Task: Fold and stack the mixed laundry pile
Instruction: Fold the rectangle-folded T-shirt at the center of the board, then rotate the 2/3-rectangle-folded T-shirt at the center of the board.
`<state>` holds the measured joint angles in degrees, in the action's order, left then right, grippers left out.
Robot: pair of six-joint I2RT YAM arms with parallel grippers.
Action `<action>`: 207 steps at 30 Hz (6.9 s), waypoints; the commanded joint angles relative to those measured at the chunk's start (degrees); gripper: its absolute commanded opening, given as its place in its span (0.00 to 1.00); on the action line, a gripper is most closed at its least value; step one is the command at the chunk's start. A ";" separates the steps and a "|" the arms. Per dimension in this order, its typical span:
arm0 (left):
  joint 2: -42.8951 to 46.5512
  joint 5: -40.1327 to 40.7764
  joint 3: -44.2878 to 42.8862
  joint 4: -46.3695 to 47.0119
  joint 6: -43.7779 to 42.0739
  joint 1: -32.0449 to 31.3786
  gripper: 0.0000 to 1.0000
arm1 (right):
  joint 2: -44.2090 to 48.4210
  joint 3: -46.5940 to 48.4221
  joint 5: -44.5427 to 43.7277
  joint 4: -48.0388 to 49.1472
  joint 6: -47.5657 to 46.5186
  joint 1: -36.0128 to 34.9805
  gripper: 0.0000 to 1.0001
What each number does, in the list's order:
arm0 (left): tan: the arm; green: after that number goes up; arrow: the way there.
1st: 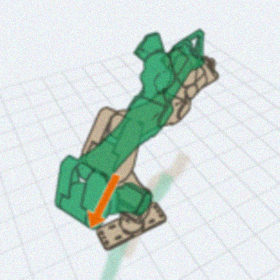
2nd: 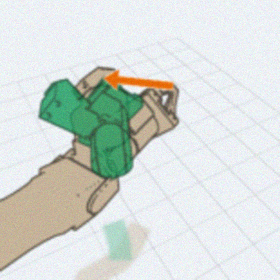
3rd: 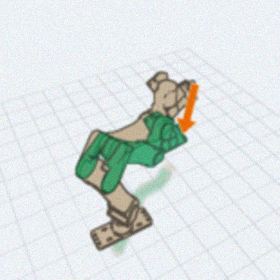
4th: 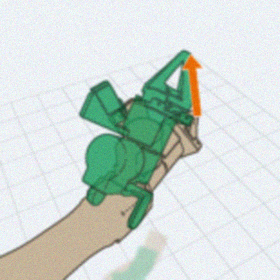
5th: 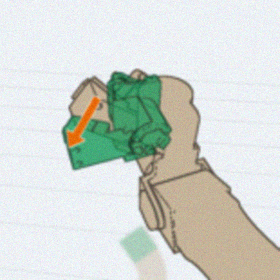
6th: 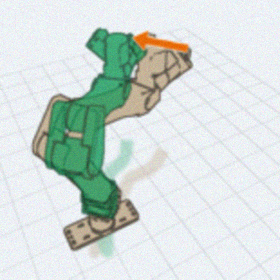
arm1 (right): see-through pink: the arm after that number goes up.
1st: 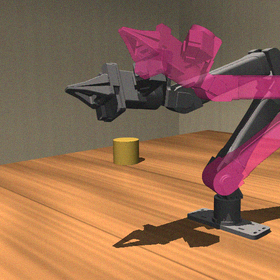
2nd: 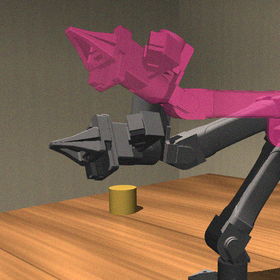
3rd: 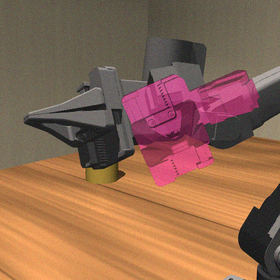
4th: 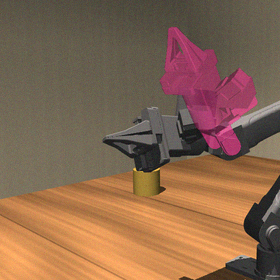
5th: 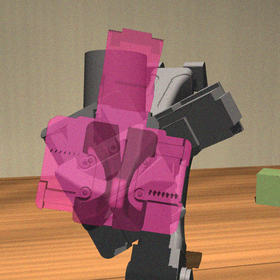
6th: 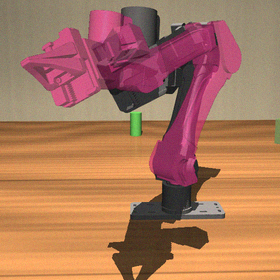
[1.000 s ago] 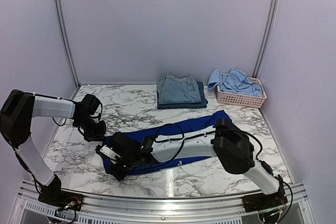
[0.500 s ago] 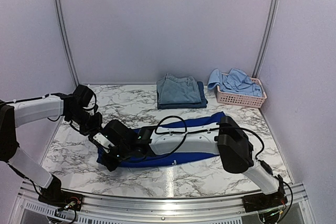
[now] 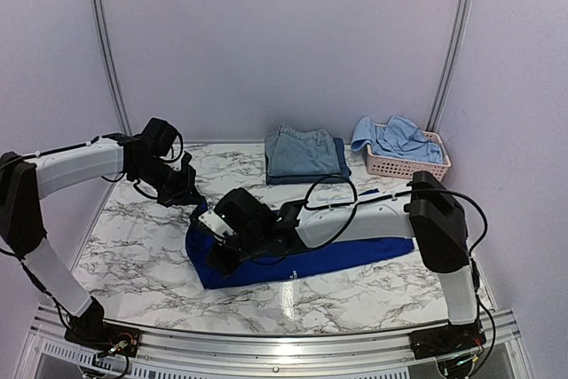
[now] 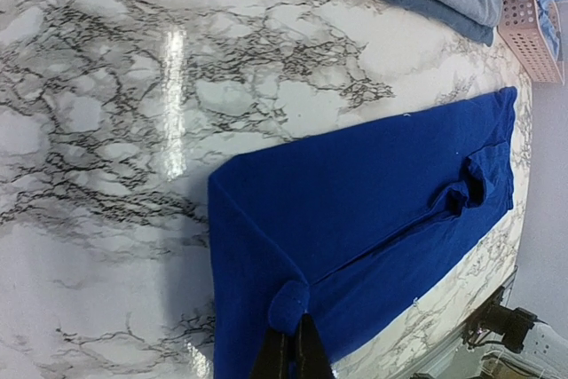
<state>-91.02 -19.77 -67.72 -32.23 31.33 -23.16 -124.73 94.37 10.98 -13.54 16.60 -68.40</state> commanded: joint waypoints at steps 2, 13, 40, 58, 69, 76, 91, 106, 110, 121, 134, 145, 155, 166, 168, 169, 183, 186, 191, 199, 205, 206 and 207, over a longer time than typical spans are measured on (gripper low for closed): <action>-5.50 -1.64 -6.21 -0.82 1.45 -2.72 0.00 | 5.96 -6.15 -2.08 4.55 1.80 1.58 0.00; -17.43 -3.02 -18.27 -0.25 2.85 -9.66 0.00 | 13.88 -17.52 -4.37 6.71 3.21 4.85 0.00; -37.34 -7.06 -42.41 -0.05 5.43 -14.67 0.00 | 27.82 -34.41 -5.80 4.10 1.69 13.56 0.00; -48.65 -9.01 -58.59 -0.12 9.02 -17.75 0.00 | 36.80 -42.51 -5.80 1.35 0.42 19.00 0.00; -54.59 -8.09 -63.41 -0.11 10.14 -19.00 0.00 | 36.62 -46.68 -4.01 2.20 -1.29 22.88 0.00; -57.71 -8.12 -66.27 0.43 10.99 -19.78 0.00 | 38.09 -49.19 -3.99 2.24 -1.59 23.98 0.00; -58.18 -5.41 -65.07 1.69 11.25 -21.22 0.04 | 41.02 -50.88 -2.65 -2.70 0.37 24.12 0.01; -39.49 2.45 -54.38 1.38 0.52 -15.89 0.99 | 48.14 -42.26 -0.26 -8.39 1.60 28.76 0.41; -34.65 4.44 -48.71 1.53 -2.23 -13.57 0.99 | 40.35 -36.08 0.92 -7.51 2.55 30.24 0.32; -29.62 5.17 -40.75 2.70 -5.77 -13.70 0.99 | 32.90 -35.41 3.85 -4.60 6.01 36.28 0.14; -28.00 4.09 -31.33 3.47 -8.48 -14.00 0.99 | 22.85 -44.14 9.86 1.80 5.69 37.31 0.12; -33.10 7.16 -28.46 0.92 -15.63 -19.25 0.61 | 28.96 -42.38 9.51 -5.81 3.00 37.33 0.19; -26.12 14.41 -11.65 -3.37 -12.69 -23.50 0.24 | 37.75 -38.76 0.11 -20.59 2.08 37.46 0.24; -5.96 10.70 4.22 -3.39 -0.50 -40.67 0.38 | 41.98 -45.43 -1.79 -22.89 5.07 37.46 0.24; -2.66 10.94 3.08 -3.34 -0.61 -38.78 0.47 | 40.21 -44.94 -2.68 -21.06 5.28 37.46 0.24; -1.42 11.44 2.45 -3.35 -0.59 -37.59 0.52 | 38.94 -44.58 -2.64 -19.95 5.03 37.46 0.24; 18.10 19.37 10.15 0.28 4.86 -22.17 0.99 | 14.58 -28.45 -3.22 -14.17 -10.39 36.94 0.24; 20.07 19.51 12.32 0.32 6.01 -21.06 0.99 | 9.86 -22.17 -0.68 -14.73 -13.71 35.74 0.24; 21.67 19.51 14.89 1.37 7.32 -20.65 0.99 | 4.29 -12.24 -2.86 -14.67 -18.98 32.05 0.25; 16.42 18.41 15.88 5.73 3.06 -20.62 0.94 | 6.99 -3.59 -3.85 -21.40 -17.52 33.86 0.27; 9.53 9.93 17.44 14.14 2.70 -18.61 0.69 | 21.70 -18.26 10.70 -17.93 -10.03 35.55 0.39; 8.36 9.48 17.38 14.99 2.80 -18.14 0.66 | 23.29 -20.79 13.35 -16.78 -8.87 35.58 0.40; 7.26 8.73 17.22 15.93 2.85 -17.55 0.63 | 24.36 -23.75 15.94 -15.75 -7.81 35.50 0.40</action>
<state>-80.34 -5.82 -50.87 -23.00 34.85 -42.37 -105.67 77.52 15.35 -31.90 3.51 -32.99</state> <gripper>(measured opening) 0.677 0.393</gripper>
